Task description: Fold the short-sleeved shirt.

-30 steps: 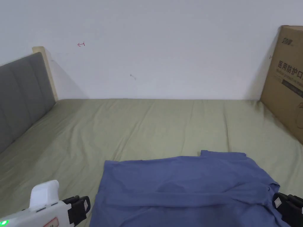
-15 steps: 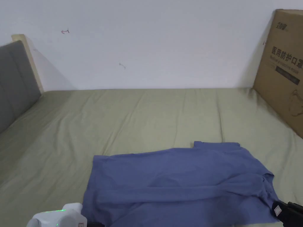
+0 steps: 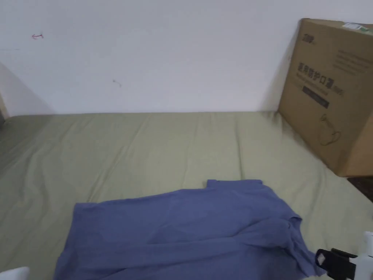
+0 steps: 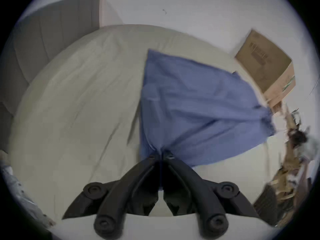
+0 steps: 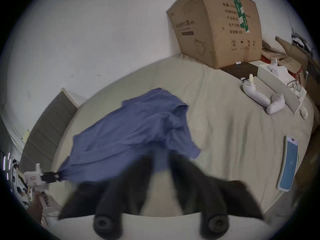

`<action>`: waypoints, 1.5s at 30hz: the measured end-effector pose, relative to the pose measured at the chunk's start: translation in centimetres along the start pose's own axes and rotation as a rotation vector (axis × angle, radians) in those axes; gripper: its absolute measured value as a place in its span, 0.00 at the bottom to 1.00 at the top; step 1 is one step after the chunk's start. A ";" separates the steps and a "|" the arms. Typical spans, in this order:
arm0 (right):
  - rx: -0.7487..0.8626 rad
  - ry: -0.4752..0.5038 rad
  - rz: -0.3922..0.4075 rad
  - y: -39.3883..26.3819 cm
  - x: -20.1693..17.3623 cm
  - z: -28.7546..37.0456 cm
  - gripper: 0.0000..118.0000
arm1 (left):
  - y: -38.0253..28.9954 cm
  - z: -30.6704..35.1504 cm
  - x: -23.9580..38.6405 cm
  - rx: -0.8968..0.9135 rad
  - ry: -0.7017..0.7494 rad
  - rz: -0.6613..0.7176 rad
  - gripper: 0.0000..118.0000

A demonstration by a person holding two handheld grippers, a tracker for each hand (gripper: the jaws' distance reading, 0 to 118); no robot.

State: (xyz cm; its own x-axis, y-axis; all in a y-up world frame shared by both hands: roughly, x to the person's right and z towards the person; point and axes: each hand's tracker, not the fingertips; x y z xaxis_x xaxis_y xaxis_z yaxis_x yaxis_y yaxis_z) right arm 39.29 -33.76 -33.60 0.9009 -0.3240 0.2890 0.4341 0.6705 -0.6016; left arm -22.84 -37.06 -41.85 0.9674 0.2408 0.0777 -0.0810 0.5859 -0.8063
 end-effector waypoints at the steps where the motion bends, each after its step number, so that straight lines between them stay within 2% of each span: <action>1: -0.033 -0.031 0.001 0.7 0.6 -1.1 0.39 | 0.5 0.7 0.1 0.037 0.013 -0.045 0.01; 2: -0.072 -0.063 0.003 1.4 1.1 -2.3 0.69 | 0.9 1.0 0.2 0.042 0.009 -0.067 0.01; 3: -0.119 -0.092 0.021 1.7 1.4 -3.6 0.82 | 1.2 1.3 0.8 0.037 0.004 -0.080 0.01; 4: -0.123 -0.113 0.017 2.2 1.7 -4.9 0.82 | 1.5 1.3 1.1 0.030 0.011 -0.095 0.01; 7: -0.300 -0.124 0.087 3.1 2.0 -9.6 0.82 | 2.2 1.1 1.5 0.017 0.029 -0.130 0.01; 9: -0.376 -0.130 0.102 3.2 2.1 -12.0 0.81 | 2.3 0.5 1.4 0.004 0.035 -0.124 0.01; 10: -0.397 -0.142 0.122 3.1 2.1 -13.0 0.79 | 2.2 0.1 1.3 -0.014 0.034 -0.106 0.01; 11: -0.411 -0.158 0.152 2.9 2.0 -13.5 0.71 | 1.9 0.1 1.8 -0.031 0.036 -0.081 0.01; 12: -0.422 -0.142 0.180 2.6 1.8 -13.7 0.50 | 1.6 -0.2 1.8 -0.047 0.034 -0.059 0.01; 14: -0.402 -0.193 0.281 2.1 0.8 -13.4 0.28 | 1.1 -0.8 1.7 -0.075 0.016 -0.022 0.01; 15: -0.381 -0.155 0.298 2.1 0.2 -13.0 0.06 | 1.1 -0.9 1.3 -0.076 0.021 -0.021 0.01; 16: -0.398 -0.087 0.296 2.1 -0.5 -12.4 0.06 | 0.8 -1.0 1.2 -0.080 0.020 -0.017 0.01; 17: -0.391 -0.124 0.316 1.9 -1.0 -11.8 0.06 | 0.6 -1.0 1.1 -0.079 0.019 -0.014 0.01; 19: -0.385 -0.109 0.390 1.8 -1.2 -10.4 0.06 | 0.7 -0.4 0.3 -0.057 0.004 0.007 0.01; 21: -0.382 -0.102 0.376 1.8 -0.5 -7.9 0.06 | 0.8 0.6 -0.2 -0.053 -0.013 0.039 0.01; 24: -0.382 -0.058 0.282 1.2 1.5 -3.4 0.06 | 0.6 2.5 -0.8 -0.042 -0.029 0.037 0.01; 29: -0.454 -0.054 0.265 -3.1 3.6 2.9 0.06 | -2.2 5.5 -0.2 -0.169 -0.044 -0.105 0.01; 33: -0.535 -0.043 0.187 -7.1 5.9 3.9 0.06 | -5.7 5.9 -0.2 -0.261 -0.007 -0.194 0.01; 36: -0.486 -0.056 0.100 -8.1 6.3 4.0 0.07 | -7.1 5.4 -0.8 -0.297 -0.031 -0.144 0.01; 37: -0.458 -0.064 0.076 -8.0 6.0 4.3 0.09 | -7.1 5.5 -1.1 -0.289 -0.042 -0.084 0.05; 38: -0.445 -0.077 0.063 -7.9 5.8 4.5 0.16 | -7.1 5.8 -1.4 -0.271 -0.062 -0.038 0.16; 39: -0.443 -0.099 0.062 -7.8 5.5 4.7 0.32 | -7.1 6.0 -1.7 -0.264 -0.068 0.008 0.41; 40: -0.447 -0.129 0.070 -7.5 4.9 5.1 0.67 | -7.1 6.2 -2.0 -0.259 -0.062 0.042 0.88; 41: -0.450 -0.140 0.080 -7.5 4.6 5.3 0.87 | -7.2 6.2 -2.2 -0.257 -0.069 0.069 1.00; 42: -0.437 -0.143 0.091 -7.5 4.2 5.7 0.98 | -7.3 7.3 -2.3 -0.200 -0.100 0.082 0.97; 43: -0.437 -0.155 0.105 -7.2 3.8 6.0 0.99 | -7.1 7.8 -2.4 -0.105 -0.142 0.096 0.97; 44: -0.426 -0.151 0.116 -6.9 3.5 6.2 0.99 | -7.6 8.3 -2.4 -0.141 -0.181 0.137 0.97; 45: -0.381 -0.127 0.129 -6.7 2.9 6.6 0.99 | -7.6 9.1 -2.0 -0.096 -0.210 0.139 0.97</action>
State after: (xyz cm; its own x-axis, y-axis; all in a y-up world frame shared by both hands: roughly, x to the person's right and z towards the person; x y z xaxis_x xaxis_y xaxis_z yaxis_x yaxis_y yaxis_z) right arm 39.03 -34.74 -23.81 0.9510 -0.1527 0.2689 0.3082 0.3979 -0.8641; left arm -26.35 -34.95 -30.50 0.8768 0.4751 0.0739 -0.1771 0.4620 -0.8690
